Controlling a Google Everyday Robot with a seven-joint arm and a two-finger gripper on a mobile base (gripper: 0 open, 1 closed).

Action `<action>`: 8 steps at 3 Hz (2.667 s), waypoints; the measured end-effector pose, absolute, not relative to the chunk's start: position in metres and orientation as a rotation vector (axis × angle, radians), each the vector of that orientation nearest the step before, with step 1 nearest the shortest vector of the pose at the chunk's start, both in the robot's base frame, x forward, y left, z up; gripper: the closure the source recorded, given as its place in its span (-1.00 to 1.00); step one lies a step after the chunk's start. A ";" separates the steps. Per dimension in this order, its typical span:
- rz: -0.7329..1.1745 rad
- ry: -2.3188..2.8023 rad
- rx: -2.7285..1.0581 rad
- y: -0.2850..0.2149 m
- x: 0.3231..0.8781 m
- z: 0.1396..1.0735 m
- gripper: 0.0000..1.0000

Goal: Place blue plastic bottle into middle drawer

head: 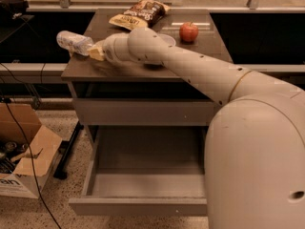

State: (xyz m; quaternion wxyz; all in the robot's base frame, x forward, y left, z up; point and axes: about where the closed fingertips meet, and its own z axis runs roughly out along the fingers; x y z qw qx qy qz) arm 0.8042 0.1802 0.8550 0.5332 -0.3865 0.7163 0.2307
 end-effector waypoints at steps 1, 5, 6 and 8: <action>0.567 1.671 -0.942 0.159 0.795 0.866 1.00; 0.667 1.511 -1.098 0.059 0.621 0.895 1.00; 0.681 1.538 -1.111 0.025 0.579 0.889 1.00; 0.672 1.552 -1.133 0.021 0.585 0.886 1.00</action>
Offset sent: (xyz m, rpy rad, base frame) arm -0.0921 -0.0981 0.0545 0.0148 -0.1389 0.1219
